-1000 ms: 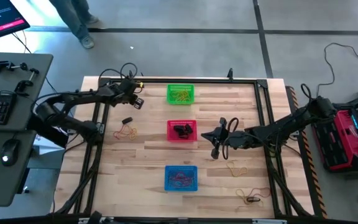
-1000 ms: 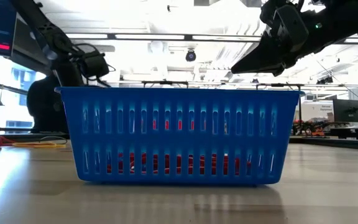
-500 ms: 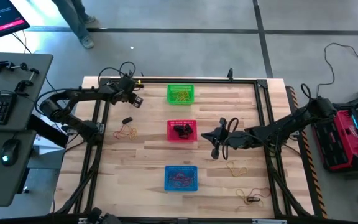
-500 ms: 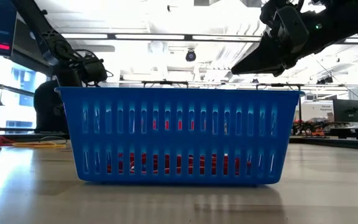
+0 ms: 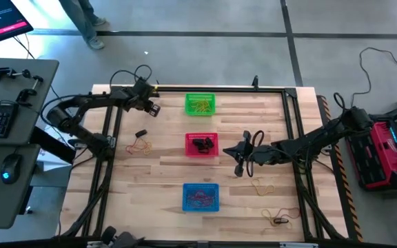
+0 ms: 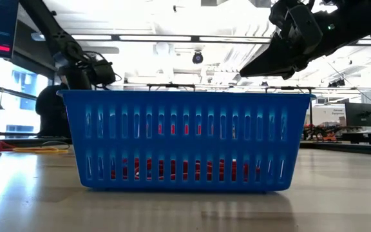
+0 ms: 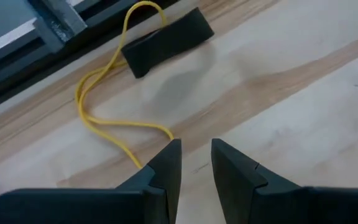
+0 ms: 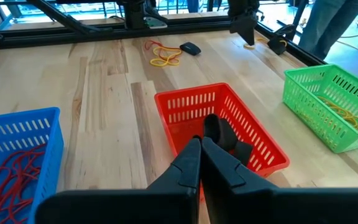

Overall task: Sort rubber bands into baskets
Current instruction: Put the yellow rubber band into the green bin

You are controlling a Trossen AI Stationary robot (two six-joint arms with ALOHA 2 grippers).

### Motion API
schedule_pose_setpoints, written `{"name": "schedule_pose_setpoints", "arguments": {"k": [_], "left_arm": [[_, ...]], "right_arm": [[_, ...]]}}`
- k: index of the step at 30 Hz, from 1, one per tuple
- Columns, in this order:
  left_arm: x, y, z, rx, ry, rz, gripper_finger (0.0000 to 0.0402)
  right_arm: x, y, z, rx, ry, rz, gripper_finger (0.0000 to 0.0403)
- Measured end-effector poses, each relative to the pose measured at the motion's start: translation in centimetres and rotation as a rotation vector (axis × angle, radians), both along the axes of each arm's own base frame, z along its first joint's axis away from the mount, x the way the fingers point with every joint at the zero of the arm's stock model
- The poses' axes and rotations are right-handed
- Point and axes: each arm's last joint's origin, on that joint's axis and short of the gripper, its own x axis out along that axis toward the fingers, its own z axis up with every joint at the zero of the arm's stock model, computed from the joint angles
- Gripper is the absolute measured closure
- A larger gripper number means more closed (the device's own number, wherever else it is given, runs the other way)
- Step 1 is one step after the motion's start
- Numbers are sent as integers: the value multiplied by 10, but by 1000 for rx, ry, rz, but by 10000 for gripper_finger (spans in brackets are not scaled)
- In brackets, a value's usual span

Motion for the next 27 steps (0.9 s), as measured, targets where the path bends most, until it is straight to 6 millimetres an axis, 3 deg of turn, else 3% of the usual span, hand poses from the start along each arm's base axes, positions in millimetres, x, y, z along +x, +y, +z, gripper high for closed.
{"name": "schedule_pose_setpoints", "arguments": {"k": [7, 15, 27], "left_arm": [[10, 11, -3, -103, 109, -31, 320], [18, 13, -4, -32, 228, -16, 320], [13, 20, 0, -87, 158, -42, 326]], "right_arm": [[0, 0, 0, -1, 5, 0, 403], [0, 0, -1, -4, 13, 0, 403], [0, 0, -1, -3, 13, -1, 403]]}}
